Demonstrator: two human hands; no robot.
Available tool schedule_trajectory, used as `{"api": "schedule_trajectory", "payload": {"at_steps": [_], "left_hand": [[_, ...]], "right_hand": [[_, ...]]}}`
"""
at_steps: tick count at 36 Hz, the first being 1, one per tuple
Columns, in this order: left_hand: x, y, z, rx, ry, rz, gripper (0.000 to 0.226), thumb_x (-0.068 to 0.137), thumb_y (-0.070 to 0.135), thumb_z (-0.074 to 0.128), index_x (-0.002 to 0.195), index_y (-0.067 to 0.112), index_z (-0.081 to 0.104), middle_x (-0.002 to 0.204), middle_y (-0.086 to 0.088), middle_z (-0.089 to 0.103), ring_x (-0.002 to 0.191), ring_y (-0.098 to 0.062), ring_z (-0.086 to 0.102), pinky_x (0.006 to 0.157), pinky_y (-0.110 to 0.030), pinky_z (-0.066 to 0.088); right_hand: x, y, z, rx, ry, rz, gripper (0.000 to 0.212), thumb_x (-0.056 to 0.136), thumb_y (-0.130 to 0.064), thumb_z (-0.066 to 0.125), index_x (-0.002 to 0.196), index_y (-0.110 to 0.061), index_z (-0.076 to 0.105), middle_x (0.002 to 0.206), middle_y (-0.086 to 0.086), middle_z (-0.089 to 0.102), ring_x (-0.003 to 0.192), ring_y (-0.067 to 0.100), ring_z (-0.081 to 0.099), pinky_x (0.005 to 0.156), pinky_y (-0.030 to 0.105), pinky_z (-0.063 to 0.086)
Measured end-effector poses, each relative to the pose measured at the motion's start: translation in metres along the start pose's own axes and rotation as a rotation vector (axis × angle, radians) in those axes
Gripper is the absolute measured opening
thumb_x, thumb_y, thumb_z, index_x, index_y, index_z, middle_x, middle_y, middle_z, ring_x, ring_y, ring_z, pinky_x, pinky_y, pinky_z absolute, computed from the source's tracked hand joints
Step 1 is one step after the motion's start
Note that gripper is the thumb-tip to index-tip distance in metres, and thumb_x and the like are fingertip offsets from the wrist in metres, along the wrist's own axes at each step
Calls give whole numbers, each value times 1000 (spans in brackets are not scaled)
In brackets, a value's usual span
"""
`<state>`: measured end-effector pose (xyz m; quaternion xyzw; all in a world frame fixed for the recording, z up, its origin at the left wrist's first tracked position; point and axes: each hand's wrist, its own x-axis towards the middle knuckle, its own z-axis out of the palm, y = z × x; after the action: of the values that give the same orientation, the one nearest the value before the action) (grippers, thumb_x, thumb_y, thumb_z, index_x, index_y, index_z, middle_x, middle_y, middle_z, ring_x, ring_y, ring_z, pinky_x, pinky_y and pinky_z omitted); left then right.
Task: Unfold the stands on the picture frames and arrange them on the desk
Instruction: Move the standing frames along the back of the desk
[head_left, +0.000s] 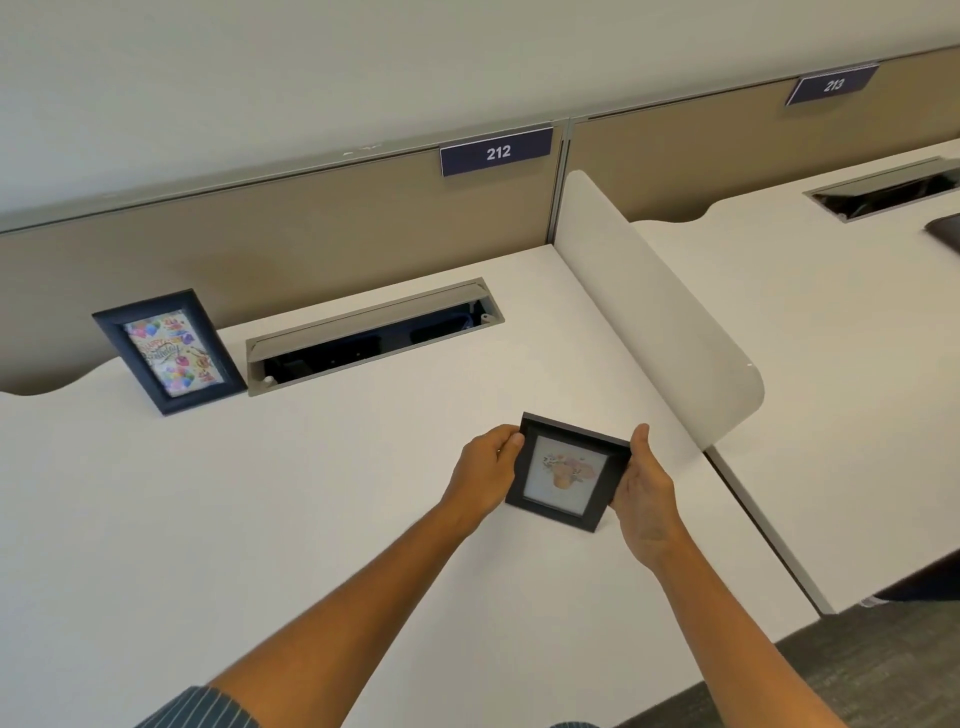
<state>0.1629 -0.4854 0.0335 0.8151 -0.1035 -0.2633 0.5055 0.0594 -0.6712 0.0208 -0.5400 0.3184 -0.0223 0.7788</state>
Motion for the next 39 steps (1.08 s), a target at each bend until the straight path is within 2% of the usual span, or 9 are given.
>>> {"api": "schedule_trajectory", "payload": {"at_steps": [3, 9, 11, 16, 21, 27, 29, 31, 39], "left_hand": [[8, 4, -4, -12, 11, -9, 29, 113, 24, 44, 117, 8, 69, 112, -12, 74, 108, -32, 69, 97, -53, 58], [45, 18, -17, -20, 22, 9, 29, 113, 25, 44, 118, 10, 69, 113, -12, 76, 108, -33, 71, 98, -57, 57], [63, 26, -21, -12, 30, 22, 29, 113, 25, 44, 118, 10, 69, 114, -11, 75, 108, -31, 71, 96, -57, 59], [117, 48, -31, -16, 54, 43, 29, 113, 23, 45, 117, 7, 69, 115, -15, 75, 110, -35, 70, 99, -60, 57], [174, 69, -42, -45, 62, 36, 30, 113, 24, 44, 117, 7, 69, 118, -15, 74, 114, -33, 69, 102, -60, 56], [240, 88, -56, -89, 95, 18, 32, 111, 21, 46, 111, -2, 67, 114, -28, 71, 105, -38, 70, 102, -62, 55], [262, 92, -59, -101, 117, 10, 33, 111, 21, 46, 108, -5, 65, 110, -31, 69, 91, -30, 63, 101, -63, 55], [281, 94, -61, -104, 145, -1, 33, 111, 23, 46, 108, -3, 66, 107, -29, 69, 87, -24, 58, 99, -61, 57], [333, 89, -66, -142, 188, -28, 33, 112, 25, 48, 113, -1, 69, 115, -29, 71, 94, -25, 61, 100, -58, 57]], "right_hand": [[12, -8, 5, -3, -3, 0, 73, 98, -82, 41, 114, -26, 85, 128, 10, 80, 121, 25, 76, 118, 55, 45], [53, -35, 13, -3, -12, -40, 93, 94, -83, 47, 138, -4, 68, 134, 17, 76, 129, 32, 71, 124, 60, 41], [72, -48, 18, -14, -5, -43, 91, 93, -83, 48, 138, -7, 69, 132, 15, 78, 127, 30, 73, 123, 59, 42], [127, -82, 29, -13, 45, -72, 66, 94, -80, 54, 118, -25, 79, 122, 5, 83, 116, 21, 79, 120, 54, 47], [186, -115, 44, -23, 91, -89, 72, 95, -78, 55, 136, -21, 73, 125, 3, 82, 121, 23, 76, 121, 54, 46], [247, -147, 63, -31, 84, -86, 61, 98, -75, 53, 127, -26, 75, 117, 2, 84, 118, 24, 77, 120, 55, 47], [268, -155, 68, -29, 89, -81, 56, 95, -76, 53, 118, -30, 76, 113, 0, 85, 114, 22, 79, 120, 55, 47], [288, -160, 71, -25, 82, -75, 52, 94, -77, 54, 113, -35, 77, 111, -3, 86, 112, 19, 79, 120, 54, 47], [342, -165, 79, -53, 84, -50, 56, 93, -78, 51, 113, -31, 76, 108, -1, 86, 111, 22, 79, 115, 52, 50]]}}
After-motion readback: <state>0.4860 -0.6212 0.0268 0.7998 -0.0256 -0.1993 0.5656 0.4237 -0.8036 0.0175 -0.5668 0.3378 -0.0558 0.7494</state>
